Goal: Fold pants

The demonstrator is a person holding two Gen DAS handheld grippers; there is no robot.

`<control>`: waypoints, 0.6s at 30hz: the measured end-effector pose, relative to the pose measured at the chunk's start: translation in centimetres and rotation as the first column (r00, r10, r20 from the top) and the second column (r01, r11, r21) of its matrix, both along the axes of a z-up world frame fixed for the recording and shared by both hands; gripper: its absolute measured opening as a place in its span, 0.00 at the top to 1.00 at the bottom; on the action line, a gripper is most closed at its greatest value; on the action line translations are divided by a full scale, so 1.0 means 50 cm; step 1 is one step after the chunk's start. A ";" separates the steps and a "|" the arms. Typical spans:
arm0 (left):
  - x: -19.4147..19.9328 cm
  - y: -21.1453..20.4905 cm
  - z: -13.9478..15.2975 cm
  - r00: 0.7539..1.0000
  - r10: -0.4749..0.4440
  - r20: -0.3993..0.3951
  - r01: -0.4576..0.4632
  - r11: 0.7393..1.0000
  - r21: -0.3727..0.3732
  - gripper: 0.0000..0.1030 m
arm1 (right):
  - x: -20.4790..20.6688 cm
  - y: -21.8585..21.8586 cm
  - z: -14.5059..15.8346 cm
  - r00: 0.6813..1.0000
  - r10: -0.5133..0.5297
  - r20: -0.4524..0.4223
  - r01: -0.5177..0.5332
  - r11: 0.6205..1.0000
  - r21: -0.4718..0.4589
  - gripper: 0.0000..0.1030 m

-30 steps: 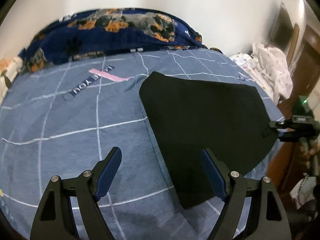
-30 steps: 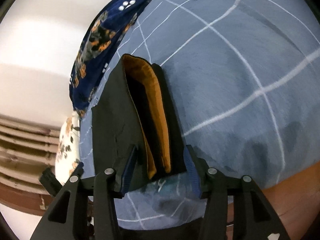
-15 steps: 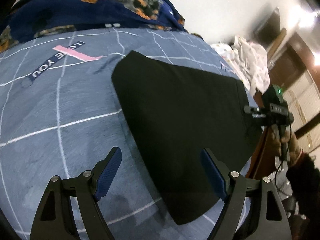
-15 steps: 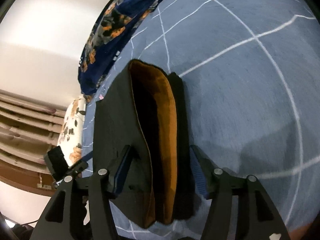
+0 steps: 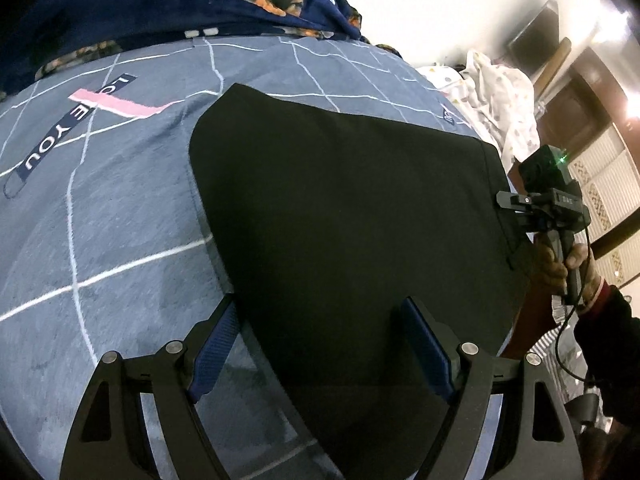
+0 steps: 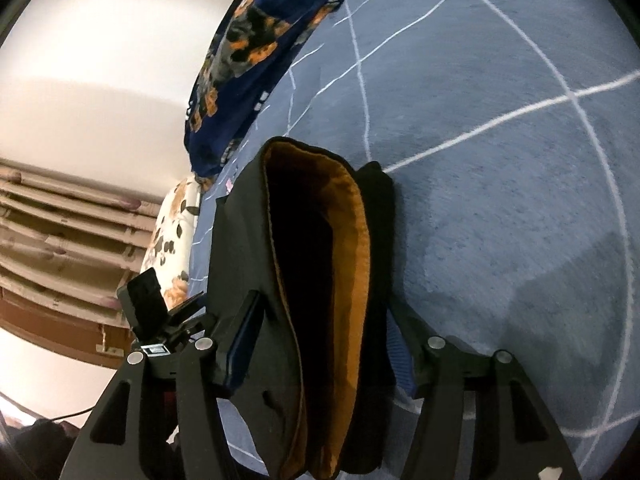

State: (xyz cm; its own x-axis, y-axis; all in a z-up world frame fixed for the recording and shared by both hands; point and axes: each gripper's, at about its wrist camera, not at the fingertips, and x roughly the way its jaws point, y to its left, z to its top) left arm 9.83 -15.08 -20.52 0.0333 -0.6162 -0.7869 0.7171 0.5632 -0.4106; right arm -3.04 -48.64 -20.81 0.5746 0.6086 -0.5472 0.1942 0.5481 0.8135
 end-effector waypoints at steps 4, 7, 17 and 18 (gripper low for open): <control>0.000 -0.011 0.003 1.000 -0.002 0.009 0.002 1.000 0.009 0.21 | 0.010 0.006 0.002 1.000 0.023 0.015 -0.023 1.000 -0.004 0.45; -0.002 -0.016 0.004 1.000 -0.003 0.020 0.003 1.000 0.018 0.21 | 0.016 0.008 0.002 0.999 0.033 0.016 -0.032 0.999 -0.004 0.44; -0.010 -0.043 0.006 0.998 -0.013 0.058 0.009 0.998 0.060 0.14 | 0.040 0.025 0.010 0.999 0.052 0.012 -0.052 0.998 -0.046 0.41; -0.012 -0.047 0.006 0.998 -0.014 0.063 0.010 0.998 0.070 0.13 | 0.041 0.028 0.010 0.998 0.054 0.015 -0.053 0.997 -0.054 0.41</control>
State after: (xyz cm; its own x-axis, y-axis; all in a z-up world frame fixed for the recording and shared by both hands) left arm 9.21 -17.42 -20.22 0.0771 -0.5610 -0.8242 0.7472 0.5798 -0.3248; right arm -0.98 -47.24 -20.30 0.5510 0.6087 -0.5708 0.1504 0.6004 0.7854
